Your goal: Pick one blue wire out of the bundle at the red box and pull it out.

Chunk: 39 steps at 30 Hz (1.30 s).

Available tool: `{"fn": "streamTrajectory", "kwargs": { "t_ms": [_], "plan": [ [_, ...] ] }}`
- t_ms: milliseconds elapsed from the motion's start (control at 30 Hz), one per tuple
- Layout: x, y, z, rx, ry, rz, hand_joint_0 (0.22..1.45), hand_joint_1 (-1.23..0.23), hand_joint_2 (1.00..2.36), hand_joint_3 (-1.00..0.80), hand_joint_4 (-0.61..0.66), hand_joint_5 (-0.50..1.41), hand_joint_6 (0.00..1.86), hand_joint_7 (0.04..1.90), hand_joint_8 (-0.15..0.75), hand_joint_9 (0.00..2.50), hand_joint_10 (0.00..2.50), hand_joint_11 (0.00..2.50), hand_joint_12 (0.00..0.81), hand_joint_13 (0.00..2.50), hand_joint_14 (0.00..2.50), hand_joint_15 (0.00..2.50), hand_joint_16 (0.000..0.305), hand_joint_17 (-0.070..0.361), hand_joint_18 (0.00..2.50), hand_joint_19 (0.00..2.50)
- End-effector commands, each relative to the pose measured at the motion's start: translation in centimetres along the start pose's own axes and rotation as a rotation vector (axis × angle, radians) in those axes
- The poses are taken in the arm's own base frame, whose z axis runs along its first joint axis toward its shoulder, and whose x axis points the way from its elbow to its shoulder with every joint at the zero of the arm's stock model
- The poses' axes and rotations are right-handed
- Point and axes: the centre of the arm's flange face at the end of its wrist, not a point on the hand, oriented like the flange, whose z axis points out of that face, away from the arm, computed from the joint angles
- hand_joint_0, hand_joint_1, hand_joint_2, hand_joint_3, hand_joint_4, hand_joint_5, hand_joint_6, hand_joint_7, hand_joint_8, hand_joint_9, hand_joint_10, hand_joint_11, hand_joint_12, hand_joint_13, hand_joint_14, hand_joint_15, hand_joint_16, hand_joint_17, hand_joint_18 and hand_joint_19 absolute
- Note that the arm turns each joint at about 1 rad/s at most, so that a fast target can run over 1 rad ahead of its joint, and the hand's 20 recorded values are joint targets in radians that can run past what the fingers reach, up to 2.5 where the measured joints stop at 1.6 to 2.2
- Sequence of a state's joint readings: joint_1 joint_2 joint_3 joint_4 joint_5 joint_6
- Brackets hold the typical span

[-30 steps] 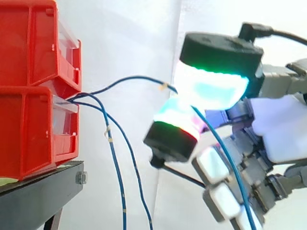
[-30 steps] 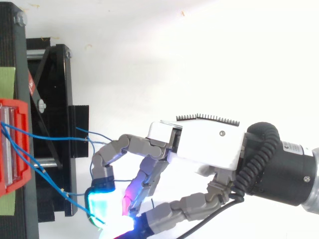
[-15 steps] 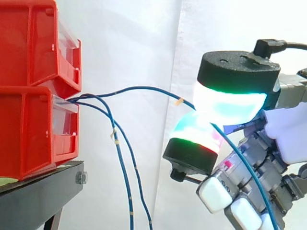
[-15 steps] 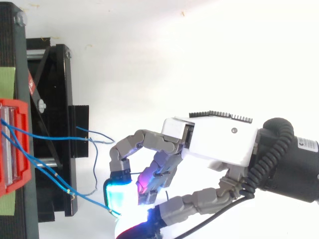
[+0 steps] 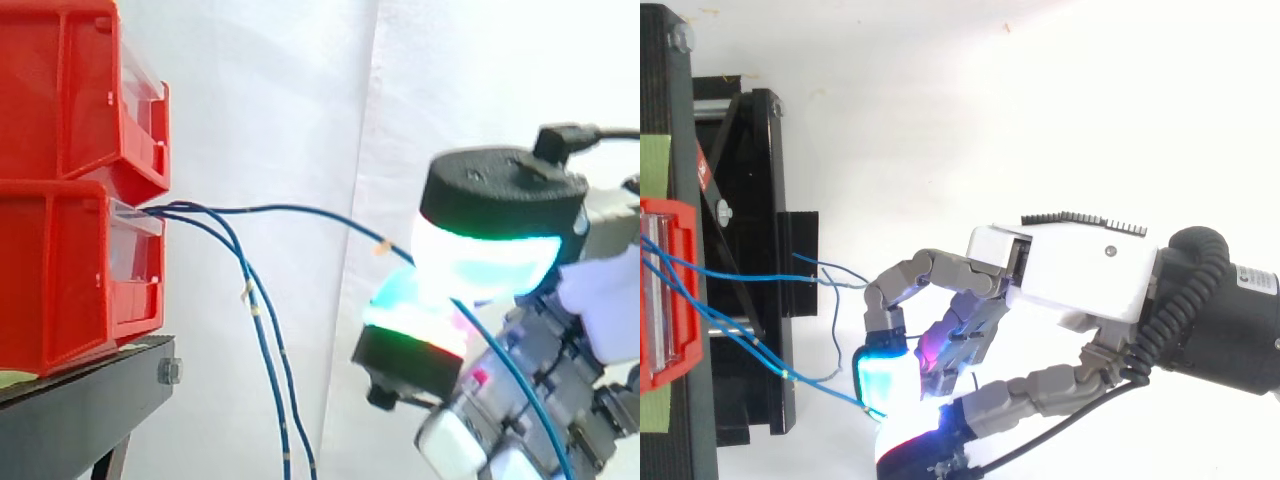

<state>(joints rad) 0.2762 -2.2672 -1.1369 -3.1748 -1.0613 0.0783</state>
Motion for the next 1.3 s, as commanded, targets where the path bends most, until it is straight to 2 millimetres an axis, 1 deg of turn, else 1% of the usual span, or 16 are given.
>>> {"fn": "streamTrajectory", "kwargs": {
  "t_ms": [0, 33, 67, 100, 200, 233, 267, 333, 400, 500, 567, 733, 767, 933, 1000, 1267],
  "plan": [
    [-0.5, -3.0, -0.5, 0.05, -0.004, -0.028, 0.62, -0.95, 1.0, -0.04, -0.11, -0.02, 0.89, 1.13, 0.407, 1.04, 0.0, 0.1, 0.483, 1.02, 0.01, 0.38, 0.063, 0.142, 1.04, 0.33],
    [-1.0, -5.3, -1.0, 0.088, -0.007, -0.05, 0.62, -0.95, 1.0, -0.04, -0.1, -0.02, 0.89, 1.13, 0.407, 1.05, 0.0, 0.1, 0.483, 1.02, 0.01, 0.39, 0.063, 0.142, 1.04, 0.33],
    [-1.1, -6.2, -1.3, 0.103, -0.006, -0.058, 0.62, -0.95, 1.0, -0.03, -0.11, -0.02, 0.89, 1.13, 0.405, 1.05, 0.0, 0.11, 0.481, 1.02, 0.01, 0.39, 0.063, 0.142, 1.04, 0.33],
    [-1.7, -8.3, -1.8, 0.139, -0.011, -0.078, 0.62, -0.95, 1.0, -0.03, -0.11, -0.02, 0.88, 1.14, 0.405, 1.05, 0.0, 0.11, 0.481, 1.02, 0.01, 0.39, 0.063, 0.142, 1.04, 0.33],
    [-2.5, -11.7, -3.0, 0.192, -0.013, -0.108, 0.62, -0.95, 1.0, -0.04, -0.1, -0.02, 0.89, 1.14, 0.406, 1.05, 0.0, 0.11, 0.481, 1.02, 0.01, 0.4, 0.063, 0.142, 1.04, 0.33],
    [-3.3, -14.1, -3.9, 0.229, -0.018, -0.128, 0.62, -0.95, 1.0, -0.04, -0.1, -0.02, 0.88, 1.14, 0.405, 1.05, 0.0, 0.12, 0.484, 1.02, 0.01, 0.39, 0.063, 0.142, 1.04, 0.33],
    [-3.6, -15.0, -4.3, 0.242, -0.019, -0.136, 0.62, -0.95, 1.0, -0.03, -0.1, -0.02, 0.88, 1.14, 0.405, 1.05, 0.0, 0.12, 0.483, 1.02, 0.01, 0.39, 0.063, 0.142, 1.04, 0.33],
    [-4.6, -18.1, -5.6, 0.278, -0.021, -0.157, 0.62, -0.95, 1.0, -0.04, -0.1, -0.02, 0.88, 1.14, 0.407, 1.06, 0.0, 0.13, 0.482, 1.02, 0.01, 0.4, 0.063, 0.141, 1.04, 0.33],
    [-5.2, -20.0, -6.4, 0.279, -0.022, -0.157, 0.62, -0.95, 1.0, -0.04, -0.1, -0.02, 0.88, 1.14, 0.405, 1.06, 0.0, 0.13, 0.486, 1.02, 0.01, 0.4, 0.063, 0.142, 1.04, 0.32],
    [-5.1, -20.4, -6.3, 0.254, -0.02, -0.142, 0.62, -0.95, 1.0, -0.04, -0.1, -0.02, 0.88, 1.14, 0.406, 1.06, 0.0, 0.13, 0.48, 1.03, 0.01, 0.39, 0.063, 0.141, 1.04, 0.32],
    [-4.6, -19.8, -5.6, 0.203, -0.016, -0.115, 0.62, -0.95, 1.0, -0.04, -0.1, -0.02, 0.88, 1.14, 0.402, 1.06, 0.0, 0.13, 0.482, 1.02, 0.01, 0.39, 0.063, 0.141, 1.04, 0.33],
    [-3.9, -19.0, -4.3, 0.084, -0.006, -0.047, 0.62, -0.95, 1.0, -0.05, -0.1, -0.02, 0.88, 1.14, 0.402, 1.06, 0.0, 0.12, 0.48, 1.03, 0.01, 0.39, 0.062, 0.141, 1.05, 0.33],
    [-3.4, -18.6, -3.9, 0.043, 0.0, -0.025, 0.62, -0.95, 1.0, -0.04, -0.1, -0.02, 0.88, 1.15, 0.403, 1.06, 0.0, 0.13, 0.478, 1.03, 0.01, 0.39, 0.062, 0.14, 1.05, 0.33],
    [-3.0, -18.0, -3.3, -0.023, 0.005, 0.012, 0.62, -0.95, 1.0, -0.05, -0.1, -0.02, 0.88, 1.15, 0.399, 1.07, 0.0, 0.13, 0.475, 1.03, 0.01, 0.4, 0.062, 0.14, 1.05, 0.33],
    [-2.9, -17.8, -3.1, -0.039, 0.006, 0.021, 0.62, -0.95, 1.0, -0.05, -0.1, -0.02, 0.88, 1.14, 0.397, 1.07, 0.0, 0.14, 0.476, 1.03, 0.01, 0.4, 0.062, 0.139, 1.05, 0.33],
    [-2.7, -17.7, -3.1, -0.043, 0.009, 0.022, 0.62, -0.95, 1.0, -0.04, -0.09, -0.02, 0.88, 1.14, 0.396, 1.08, 0.0, 0.14, 0.475, 1.04, 0.01, 0.4, 0.062, 0.139, 1.06, 0.33]
  ]
}}
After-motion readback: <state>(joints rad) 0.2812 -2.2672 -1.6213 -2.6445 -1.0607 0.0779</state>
